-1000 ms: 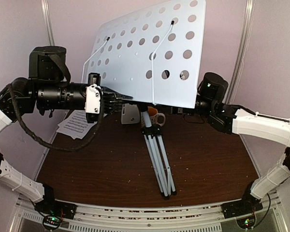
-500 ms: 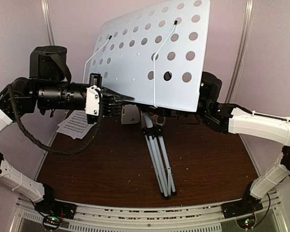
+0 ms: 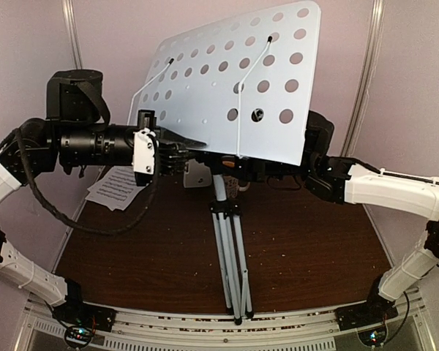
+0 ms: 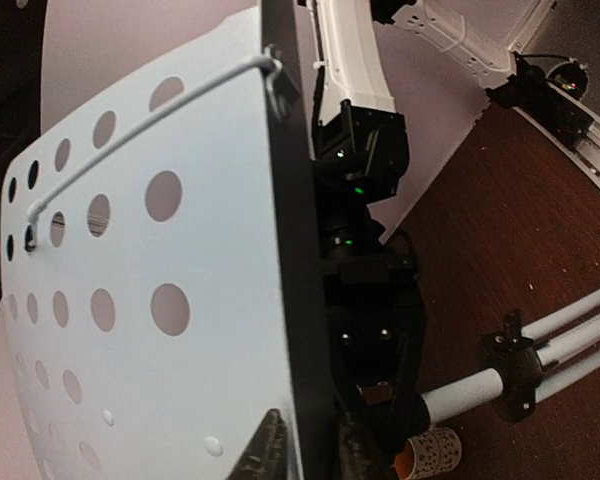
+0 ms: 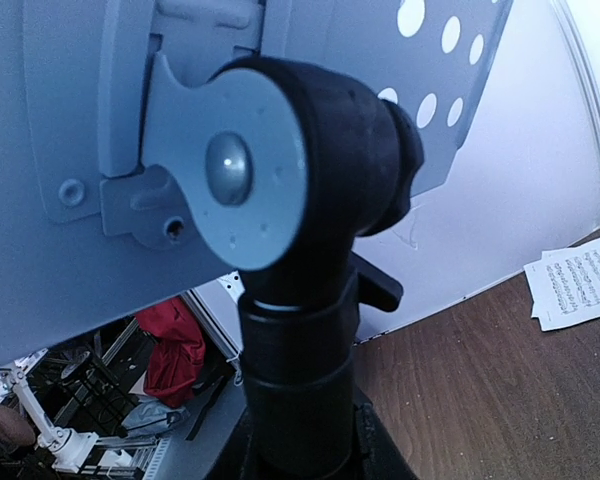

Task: Set up the instrument practice props

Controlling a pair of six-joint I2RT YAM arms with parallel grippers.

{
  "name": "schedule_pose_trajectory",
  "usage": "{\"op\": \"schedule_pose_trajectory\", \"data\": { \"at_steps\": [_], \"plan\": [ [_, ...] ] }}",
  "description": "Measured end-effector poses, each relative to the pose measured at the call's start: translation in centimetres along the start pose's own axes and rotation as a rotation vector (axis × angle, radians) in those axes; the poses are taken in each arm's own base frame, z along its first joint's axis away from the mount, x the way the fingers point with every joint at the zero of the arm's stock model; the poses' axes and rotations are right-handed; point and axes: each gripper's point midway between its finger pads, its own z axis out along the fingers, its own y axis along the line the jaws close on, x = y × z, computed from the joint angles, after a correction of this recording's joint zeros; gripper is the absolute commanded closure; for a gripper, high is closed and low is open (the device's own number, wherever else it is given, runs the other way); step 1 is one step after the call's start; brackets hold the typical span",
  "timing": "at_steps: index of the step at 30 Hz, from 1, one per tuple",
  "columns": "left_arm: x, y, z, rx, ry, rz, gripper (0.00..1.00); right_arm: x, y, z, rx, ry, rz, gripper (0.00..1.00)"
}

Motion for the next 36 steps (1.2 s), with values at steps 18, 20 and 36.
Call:
{"op": "schedule_pose_trajectory", "data": {
  "at_steps": [18,20,36],
  "plan": [
    [-1.3,8.3,-7.7,-0.508,-0.085,-0.141,0.18,-2.2,-2.6,-3.5,0.186,-0.065,-0.039,1.0],
    [-0.9,8.7,-9.5,-0.58,-0.098,-0.213,0.18,-3.1,-2.4,-4.4,0.208,-0.086,-0.066,1.0],
    [11.5,-5.3,-2.2,-0.532,0.181,-0.811,0.17,-8.3,2.6,-9.3,0.227,-0.28,-0.294,1.0]
  ]
}}
